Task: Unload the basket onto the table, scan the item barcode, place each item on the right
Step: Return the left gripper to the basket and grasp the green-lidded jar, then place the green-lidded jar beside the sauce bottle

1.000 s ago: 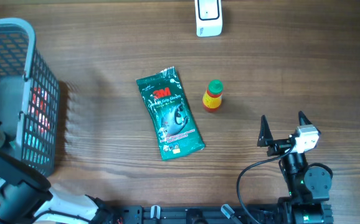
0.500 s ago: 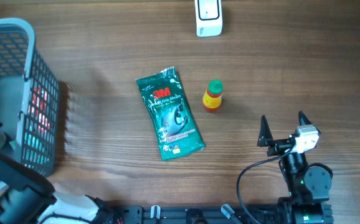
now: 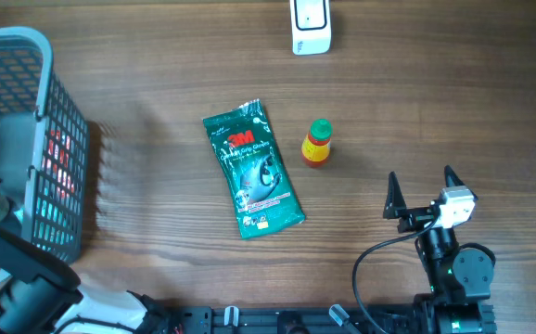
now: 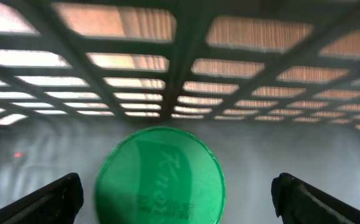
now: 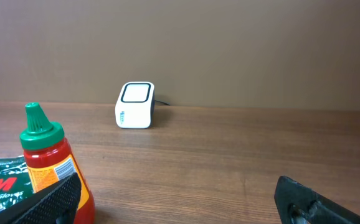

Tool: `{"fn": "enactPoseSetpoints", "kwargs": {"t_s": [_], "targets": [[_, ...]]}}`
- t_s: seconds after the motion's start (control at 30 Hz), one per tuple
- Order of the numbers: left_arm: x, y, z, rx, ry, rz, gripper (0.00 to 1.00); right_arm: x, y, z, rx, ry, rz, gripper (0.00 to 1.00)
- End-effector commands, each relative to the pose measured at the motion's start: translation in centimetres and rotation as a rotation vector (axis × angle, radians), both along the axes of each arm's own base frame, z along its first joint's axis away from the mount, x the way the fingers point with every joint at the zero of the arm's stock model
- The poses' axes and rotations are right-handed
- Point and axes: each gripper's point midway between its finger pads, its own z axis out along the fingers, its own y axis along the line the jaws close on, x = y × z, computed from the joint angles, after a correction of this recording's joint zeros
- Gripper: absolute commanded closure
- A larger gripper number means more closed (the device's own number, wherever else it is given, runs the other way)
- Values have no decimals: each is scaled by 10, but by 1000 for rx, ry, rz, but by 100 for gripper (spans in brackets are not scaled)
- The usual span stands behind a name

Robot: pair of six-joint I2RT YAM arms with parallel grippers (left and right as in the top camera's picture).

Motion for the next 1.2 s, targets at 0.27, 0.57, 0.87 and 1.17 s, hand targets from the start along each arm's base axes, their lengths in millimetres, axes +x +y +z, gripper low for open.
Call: {"fn": "enactPoseSetpoints", "kwargs": {"t_s": [0.27,0.57,0.87,1.17], "targets": [[1,-7,-40,-94,60,-59,13,0,-1,2,-9,-11,-3,0],[2,-13,46,28,-2,-157,34,0,-1,2,-9,-11,-3,0],[16,-118,244,233,-603,-451,33,0,-1,2,-10,-11,-3,0],[7,-314,292,11,-856,-1023,32,0,-1,2,-10,-11,-3,0]]}}
